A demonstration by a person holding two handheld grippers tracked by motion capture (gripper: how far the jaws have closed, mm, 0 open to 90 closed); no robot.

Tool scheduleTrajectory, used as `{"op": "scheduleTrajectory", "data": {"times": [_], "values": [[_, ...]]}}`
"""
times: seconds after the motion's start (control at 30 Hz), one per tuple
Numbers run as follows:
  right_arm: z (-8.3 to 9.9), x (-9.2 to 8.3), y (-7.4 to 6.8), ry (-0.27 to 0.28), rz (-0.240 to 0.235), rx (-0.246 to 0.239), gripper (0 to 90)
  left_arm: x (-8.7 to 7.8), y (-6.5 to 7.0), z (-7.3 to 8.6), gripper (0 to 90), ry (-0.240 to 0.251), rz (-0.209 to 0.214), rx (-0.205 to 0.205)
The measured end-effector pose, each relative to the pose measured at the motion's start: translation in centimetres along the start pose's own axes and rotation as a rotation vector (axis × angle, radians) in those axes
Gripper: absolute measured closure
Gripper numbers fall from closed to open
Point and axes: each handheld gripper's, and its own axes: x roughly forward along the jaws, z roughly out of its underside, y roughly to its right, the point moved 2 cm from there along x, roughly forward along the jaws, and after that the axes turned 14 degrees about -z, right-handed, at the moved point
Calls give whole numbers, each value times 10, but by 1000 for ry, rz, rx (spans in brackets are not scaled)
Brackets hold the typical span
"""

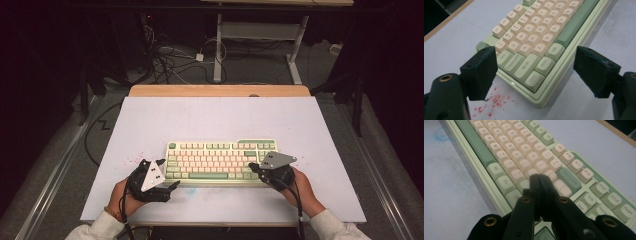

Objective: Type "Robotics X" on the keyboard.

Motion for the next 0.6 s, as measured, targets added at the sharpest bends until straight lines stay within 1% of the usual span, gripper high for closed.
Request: {"op": "scheduleTrajectory", "data": {"times": [0.13, 0.2, 0.27, 0.4, 0.47, 0.6], "values": [[0, 8, 1, -24, -2, 4, 900, 0, 0, 0, 188, -2, 2, 3], [1, 10, 3, -33, 5, 3, 900, 0, 0, 0, 188, -1, 2, 1], [2, 12, 4, -42, 5, 11, 900, 0, 0, 0, 188, 0, 2, 1], [3, 15, 6, -51, 8, 11, 900, 0, 0, -1, 188, -1, 2, 0], [4, 16, 5, -63, 2, 15, 900, 0, -1, -1, 188, 1, 2, -2], [5, 17, 5, -60, 5, 13, 900, -1, -2, -2, 190, 11, 0, -21]]}}
